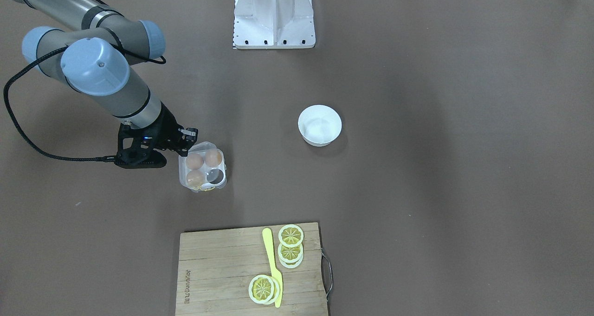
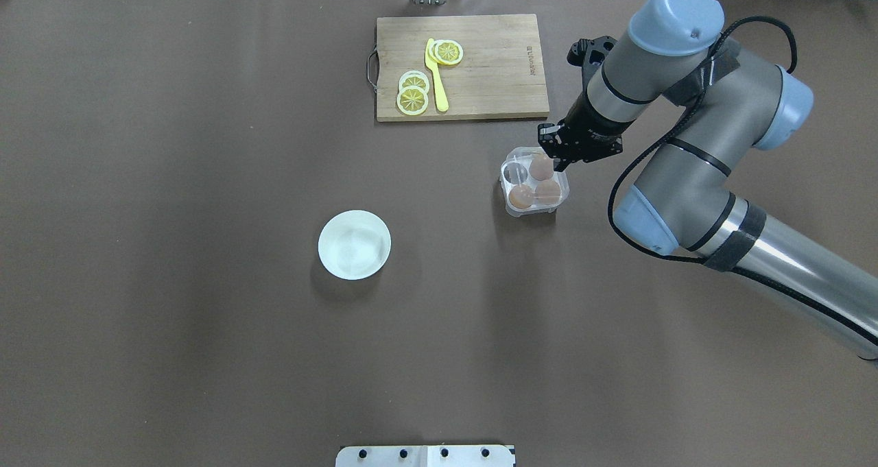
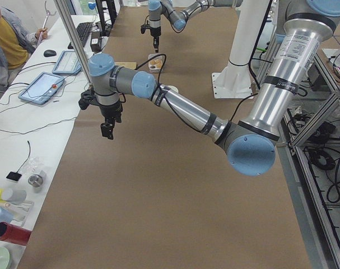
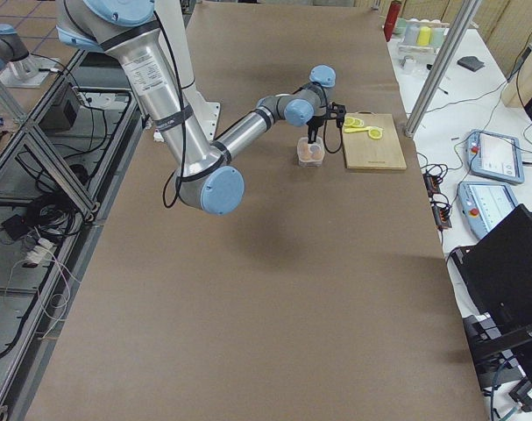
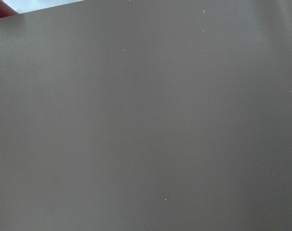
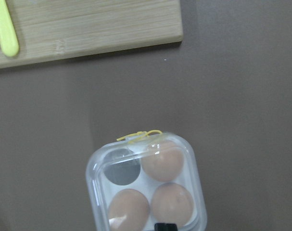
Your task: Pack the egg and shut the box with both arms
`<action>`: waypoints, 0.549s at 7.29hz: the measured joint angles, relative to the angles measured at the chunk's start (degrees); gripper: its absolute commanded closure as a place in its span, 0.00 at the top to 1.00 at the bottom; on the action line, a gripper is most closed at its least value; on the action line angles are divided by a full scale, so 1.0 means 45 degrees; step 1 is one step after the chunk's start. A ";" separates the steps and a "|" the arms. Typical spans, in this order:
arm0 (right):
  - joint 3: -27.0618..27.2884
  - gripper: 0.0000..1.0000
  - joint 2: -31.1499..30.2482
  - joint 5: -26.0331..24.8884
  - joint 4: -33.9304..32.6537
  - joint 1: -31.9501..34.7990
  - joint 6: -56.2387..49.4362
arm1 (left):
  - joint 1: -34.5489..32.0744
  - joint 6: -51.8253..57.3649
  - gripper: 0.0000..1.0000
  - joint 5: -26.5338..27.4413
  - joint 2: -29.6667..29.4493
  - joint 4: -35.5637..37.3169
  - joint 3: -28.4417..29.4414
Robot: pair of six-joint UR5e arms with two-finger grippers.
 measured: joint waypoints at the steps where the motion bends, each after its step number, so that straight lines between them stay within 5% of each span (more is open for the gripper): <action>1: -0.0077 0.00 0.0175 0.0002 0.0100 -0.0060 0.0281 | -0.0045 -0.0008 0.97 -0.0001 -0.0064 0.0004 0.0072; 4: 0.0154 0.00 -0.0211 0.0832 -0.0033 0.1682 -0.0364 | -0.0255 0.0003 0.97 -0.0167 0.0032 -0.0056 0.0159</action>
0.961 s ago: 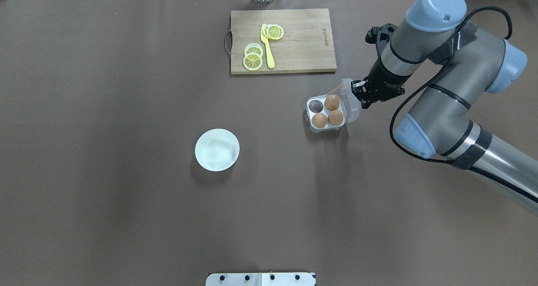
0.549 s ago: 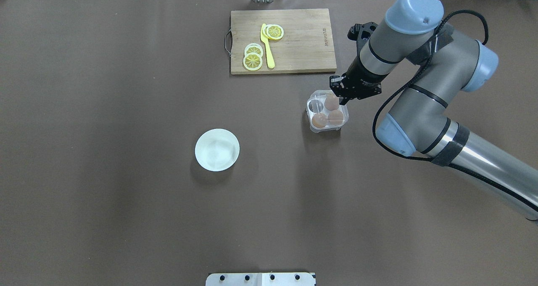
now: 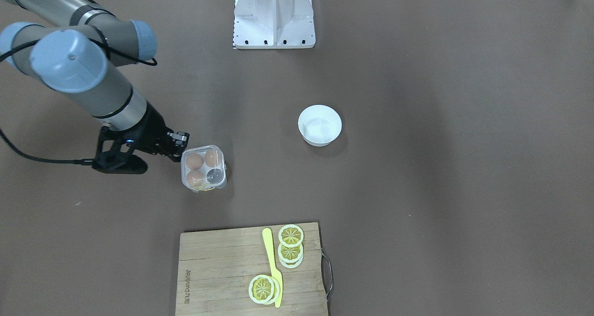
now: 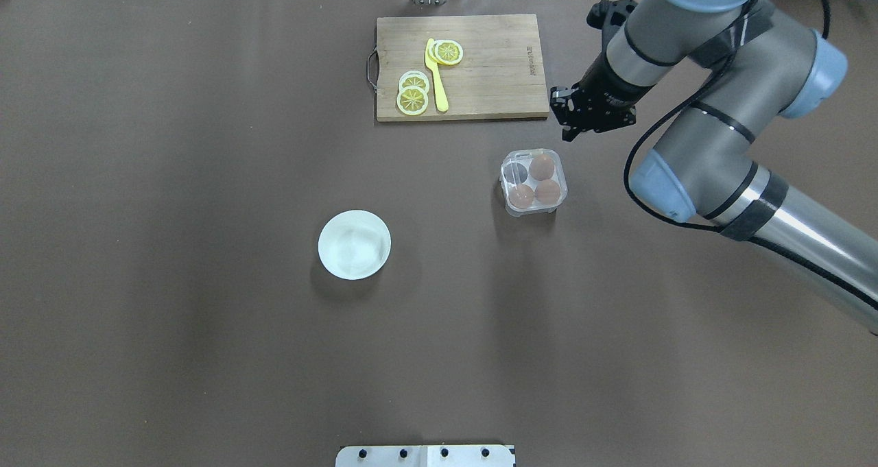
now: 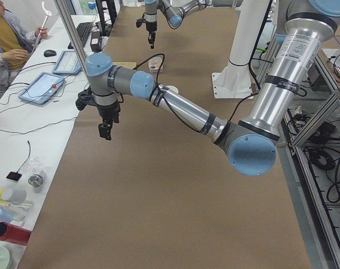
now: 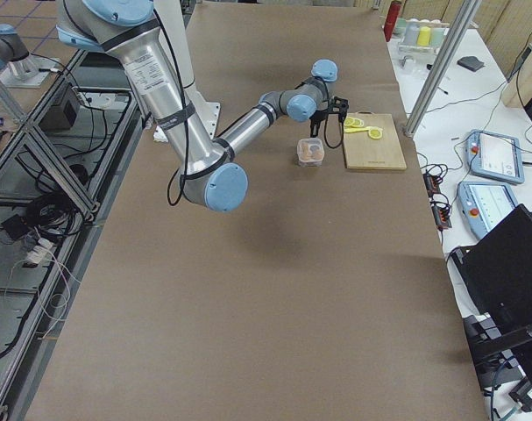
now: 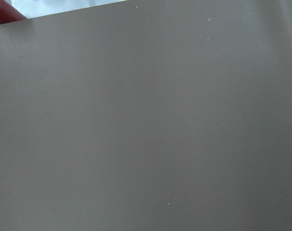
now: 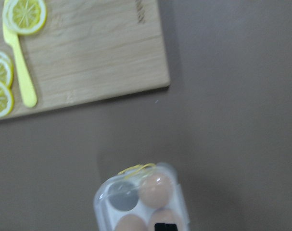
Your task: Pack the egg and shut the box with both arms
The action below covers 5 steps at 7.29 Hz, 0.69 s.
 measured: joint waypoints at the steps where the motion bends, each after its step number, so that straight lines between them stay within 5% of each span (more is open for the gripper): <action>1: -0.0097 0.00 -0.0541 0.0336 -0.0163 0.1109 -0.1569 | -0.0090 0.0018 0.97 -0.0148 0.0169 -0.0062 0.0101; 4: -0.0366 0.00 -0.2349 0.1239 -0.2310 0.4612 -0.8275 | -0.0433 0.0486 0.97 -0.0228 0.1087 -0.0213 0.0398; 5: -0.0600 0.18 -0.2888 0.1222 -0.3031 0.5548 -1.0455 | -0.0739 0.1468 0.97 -0.0230 0.1553 -0.0373 0.0576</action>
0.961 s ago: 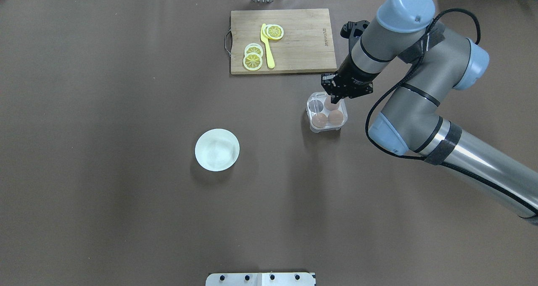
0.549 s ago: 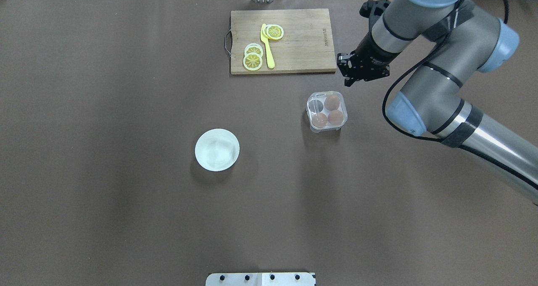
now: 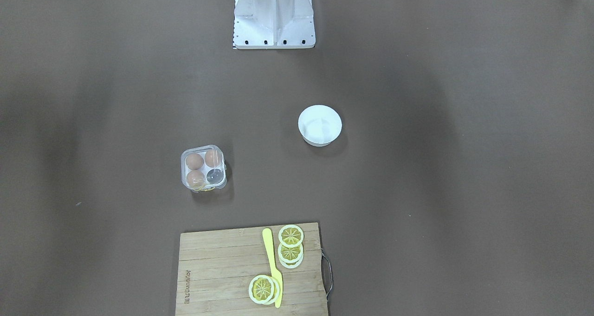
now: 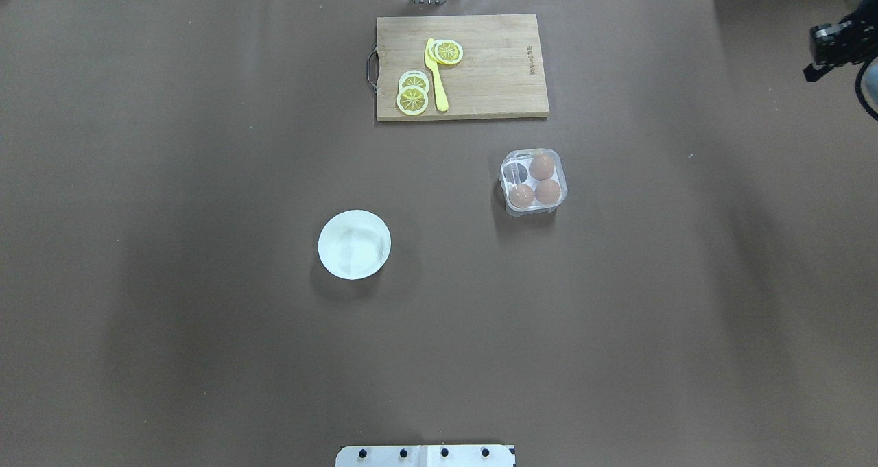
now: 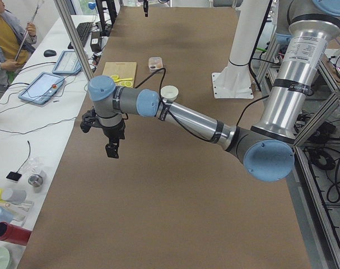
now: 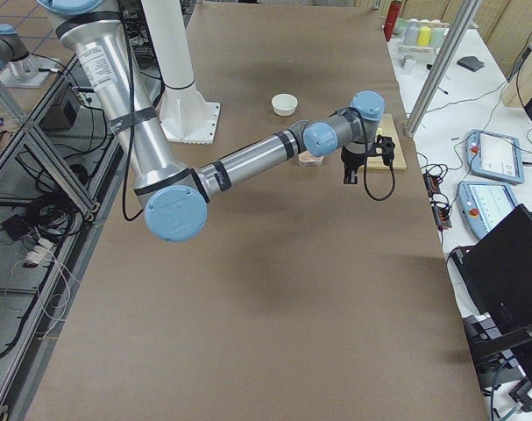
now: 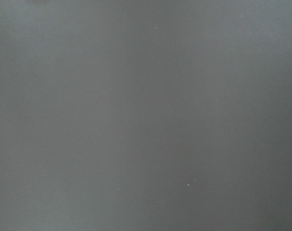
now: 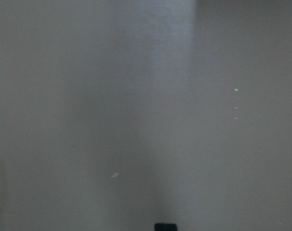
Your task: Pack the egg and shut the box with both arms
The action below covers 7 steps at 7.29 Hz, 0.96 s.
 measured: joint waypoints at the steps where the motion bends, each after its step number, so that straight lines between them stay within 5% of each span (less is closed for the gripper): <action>1: -0.0508 0.99 -0.0436 -0.0025 -0.0290 0.0729 -0.1677 | -0.0263 0.0617 0.97 -0.0007 0.0282 -0.0076 0.0121; 7: -0.1487 1.00 -0.1800 0.0082 -0.0077 0.2259 -0.4087 | -0.0488 0.0959 0.98 0.0082 0.1220 -0.0576 0.1093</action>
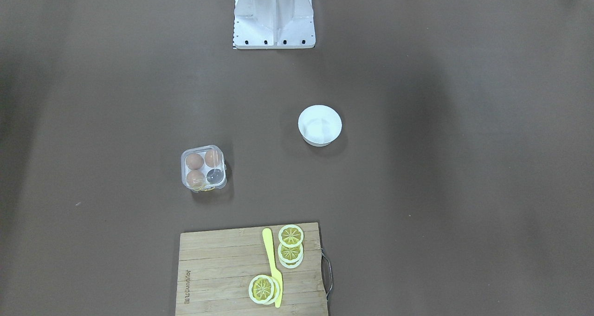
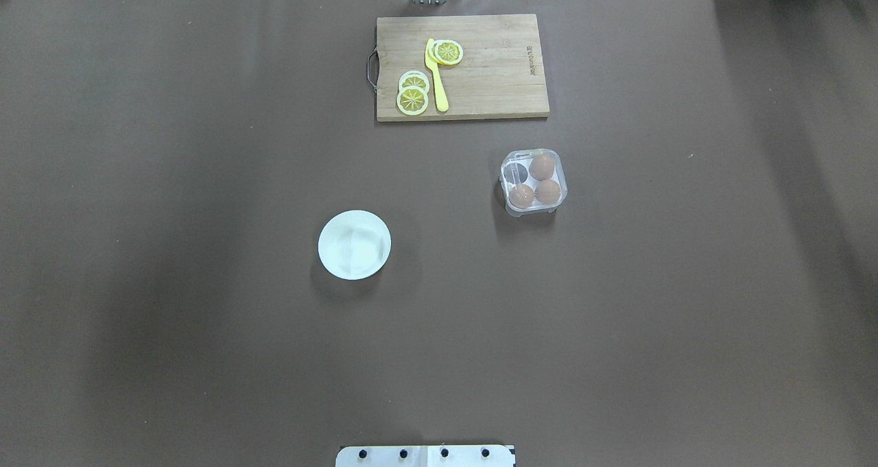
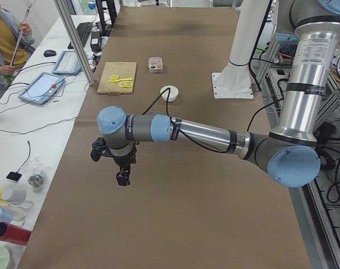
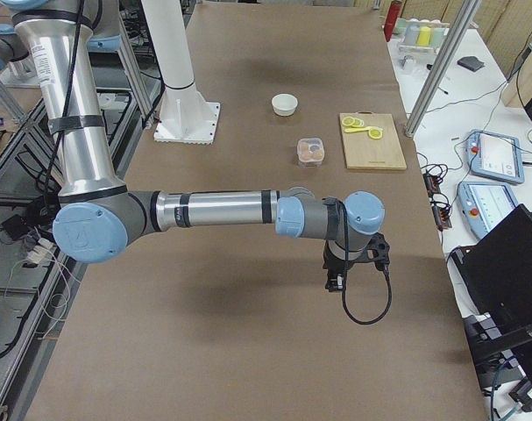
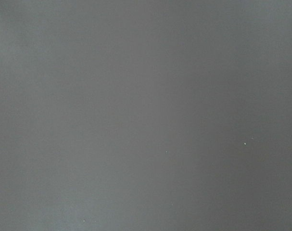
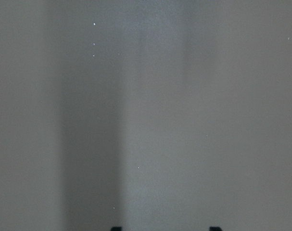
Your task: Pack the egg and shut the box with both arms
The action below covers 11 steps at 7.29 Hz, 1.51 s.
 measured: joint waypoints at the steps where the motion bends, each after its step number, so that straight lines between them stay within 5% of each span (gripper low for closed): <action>1: 0.0028 1.00 -0.0041 0.0002 0.0051 0.0011 0.0033 | -0.0018 -0.0013 0.98 -0.0030 0.0044 -0.0277 0.0236; 11: 0.0205 1.00 -0.0982 -0.0292 0.0203 0.0022 0.0134 | 0.0006 -0.0043 0.98 -0.0049 0.0453 -0.1445 0.0234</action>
